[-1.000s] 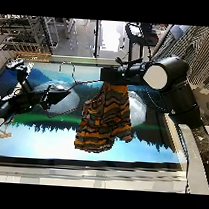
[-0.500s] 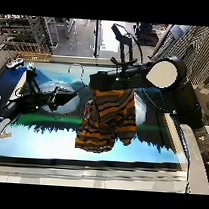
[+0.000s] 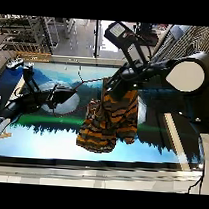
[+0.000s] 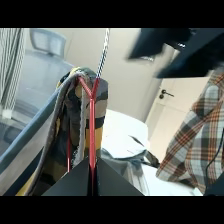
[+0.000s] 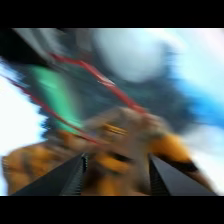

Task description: Fold the clothes and pants, and hang the long-sleeved shirts on hangers.

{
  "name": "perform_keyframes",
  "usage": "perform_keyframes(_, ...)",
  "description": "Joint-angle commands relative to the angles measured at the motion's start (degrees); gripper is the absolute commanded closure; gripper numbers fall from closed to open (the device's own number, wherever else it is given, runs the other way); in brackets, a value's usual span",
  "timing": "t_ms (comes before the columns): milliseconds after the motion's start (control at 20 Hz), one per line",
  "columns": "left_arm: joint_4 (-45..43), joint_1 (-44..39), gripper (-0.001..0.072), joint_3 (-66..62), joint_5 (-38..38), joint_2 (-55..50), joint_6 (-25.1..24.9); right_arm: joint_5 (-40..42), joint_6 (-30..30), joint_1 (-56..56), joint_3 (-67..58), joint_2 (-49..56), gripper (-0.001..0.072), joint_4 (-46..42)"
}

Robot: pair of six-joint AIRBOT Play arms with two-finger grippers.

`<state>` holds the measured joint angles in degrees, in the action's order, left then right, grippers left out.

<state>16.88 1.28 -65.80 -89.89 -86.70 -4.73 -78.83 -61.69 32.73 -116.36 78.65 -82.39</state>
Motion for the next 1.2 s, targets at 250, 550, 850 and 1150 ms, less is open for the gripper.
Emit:
perform_keyframes(250,0.3,0.0,0.0695,0.0,-0.8,0.0,-0.2,6.4,25.9,0.0,3.8,1.7,0.0070,-12.5)
perform_keyframes(550,0.3,0.0,0.0695,0.0,-0.8,0.0,-0.2,9.7,25.8,0.2,3.8,6.0,0.0228,-13.6)
perform_keyframes(850,0.3,-0.1,0.0695,0.0,-0.8,0.0,-0.2,9.7,27.6,1.5,3.7,6.8,0.0366,-7.5)
perform_keyframes(1150,-0.5,-0.1,0.0695,0.0,-0.8,0.0,-0.1,11.5,26.9,3.0,3.5,6.3,0.0329,-11.4)
